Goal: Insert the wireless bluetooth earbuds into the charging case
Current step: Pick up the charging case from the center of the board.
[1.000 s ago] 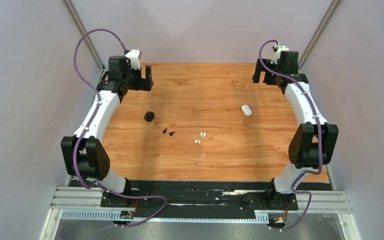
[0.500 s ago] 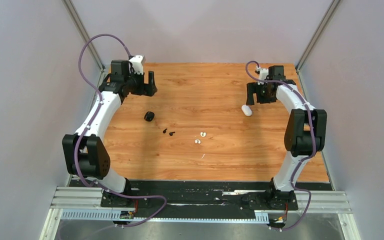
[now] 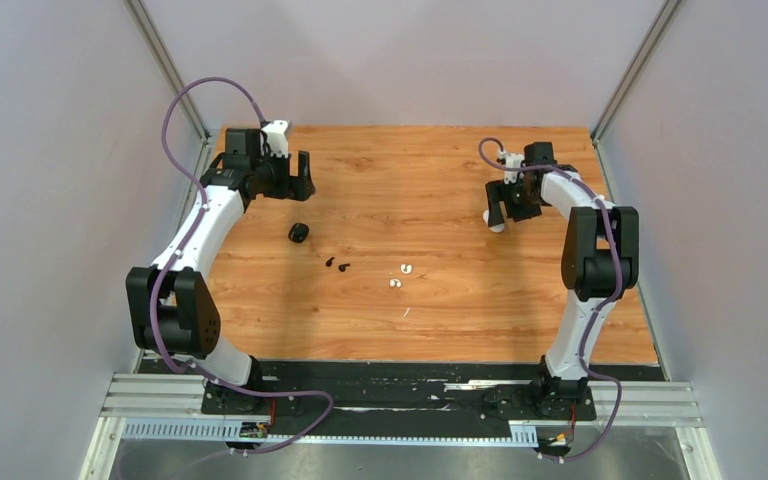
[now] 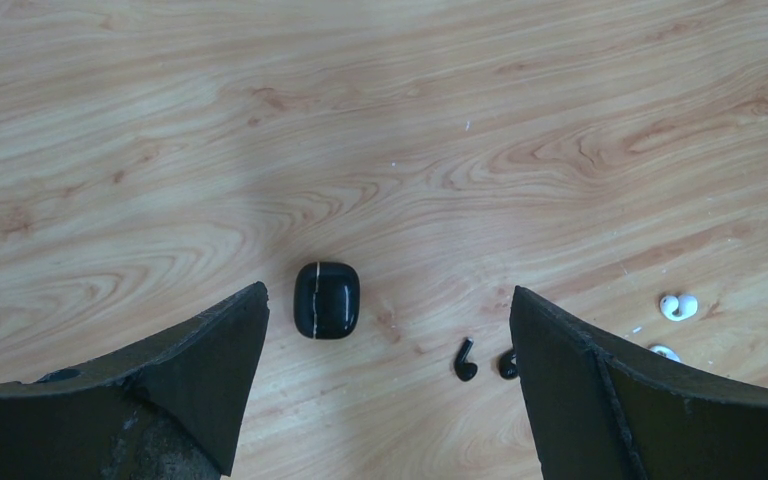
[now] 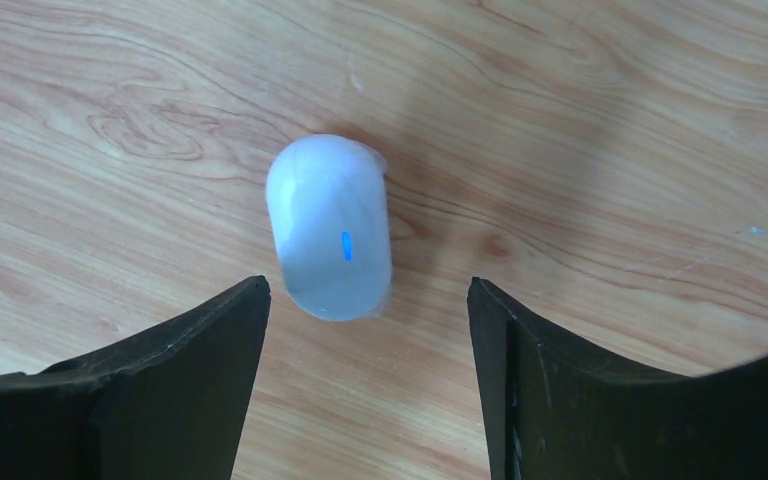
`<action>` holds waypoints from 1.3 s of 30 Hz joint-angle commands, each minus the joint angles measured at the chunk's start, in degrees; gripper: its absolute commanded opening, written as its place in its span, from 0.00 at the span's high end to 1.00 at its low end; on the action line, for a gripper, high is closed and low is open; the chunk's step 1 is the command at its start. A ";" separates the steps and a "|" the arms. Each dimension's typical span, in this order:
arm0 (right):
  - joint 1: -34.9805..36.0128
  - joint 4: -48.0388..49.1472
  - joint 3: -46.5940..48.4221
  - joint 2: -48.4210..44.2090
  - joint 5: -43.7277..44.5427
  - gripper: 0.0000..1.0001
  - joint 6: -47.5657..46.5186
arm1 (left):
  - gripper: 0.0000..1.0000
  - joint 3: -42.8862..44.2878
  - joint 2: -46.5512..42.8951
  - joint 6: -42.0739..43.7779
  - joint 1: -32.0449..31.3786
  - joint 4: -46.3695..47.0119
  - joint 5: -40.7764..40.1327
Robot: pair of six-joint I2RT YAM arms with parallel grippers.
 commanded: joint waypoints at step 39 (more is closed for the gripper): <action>3.86 -2.15 1.60 1.45 0.34 0.47 6.41 | 0.04 1.31 1.60 -2.96 -0.72 3.13 2.45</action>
